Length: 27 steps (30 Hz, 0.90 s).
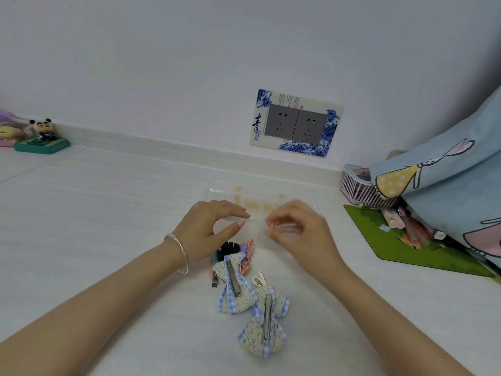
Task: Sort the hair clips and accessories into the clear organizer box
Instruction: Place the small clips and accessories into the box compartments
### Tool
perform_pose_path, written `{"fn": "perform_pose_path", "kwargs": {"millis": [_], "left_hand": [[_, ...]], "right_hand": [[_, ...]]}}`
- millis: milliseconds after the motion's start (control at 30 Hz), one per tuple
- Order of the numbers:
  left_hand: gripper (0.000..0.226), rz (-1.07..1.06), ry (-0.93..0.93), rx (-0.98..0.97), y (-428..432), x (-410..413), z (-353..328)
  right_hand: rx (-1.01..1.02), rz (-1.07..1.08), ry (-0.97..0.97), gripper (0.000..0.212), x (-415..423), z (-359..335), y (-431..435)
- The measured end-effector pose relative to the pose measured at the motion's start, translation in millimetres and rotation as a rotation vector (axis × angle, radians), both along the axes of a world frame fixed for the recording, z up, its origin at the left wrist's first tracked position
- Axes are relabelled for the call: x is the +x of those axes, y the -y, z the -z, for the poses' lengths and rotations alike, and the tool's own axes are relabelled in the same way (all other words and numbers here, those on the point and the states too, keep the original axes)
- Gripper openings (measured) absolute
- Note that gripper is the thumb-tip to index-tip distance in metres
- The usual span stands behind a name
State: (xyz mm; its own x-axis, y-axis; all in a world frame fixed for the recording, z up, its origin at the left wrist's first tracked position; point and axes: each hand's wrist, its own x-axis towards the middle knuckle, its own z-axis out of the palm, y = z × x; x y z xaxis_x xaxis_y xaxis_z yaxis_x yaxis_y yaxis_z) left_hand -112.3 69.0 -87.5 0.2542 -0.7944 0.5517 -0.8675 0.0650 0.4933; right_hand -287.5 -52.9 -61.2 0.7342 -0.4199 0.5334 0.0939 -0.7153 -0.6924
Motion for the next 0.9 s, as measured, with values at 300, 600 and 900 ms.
{"fn": "perform_pose_path", "kwargs": {"millis": [300, 600, 900], "left_hand": [[0.035, -0.012, 0.1, -0.002, -26.5, 2.1, -34.3], [0.036, -0.049, 0.029, 0.511, -28.3, 4.9, -31.8], [0.026, 0.013, -0.061, 0.561, -19.0, 3.5, -16.3]], "right_hand": [[-0.206, 0.176, -0.118, 0.01, 22.8, -5.5, 30.4], [-0.06, -0.063, -0.34, 0.01, 11.9, 6.8, -12.3], [0.053, -0.03, -0.333, 0.012, 9.3, 5.3, -1.2]]}}
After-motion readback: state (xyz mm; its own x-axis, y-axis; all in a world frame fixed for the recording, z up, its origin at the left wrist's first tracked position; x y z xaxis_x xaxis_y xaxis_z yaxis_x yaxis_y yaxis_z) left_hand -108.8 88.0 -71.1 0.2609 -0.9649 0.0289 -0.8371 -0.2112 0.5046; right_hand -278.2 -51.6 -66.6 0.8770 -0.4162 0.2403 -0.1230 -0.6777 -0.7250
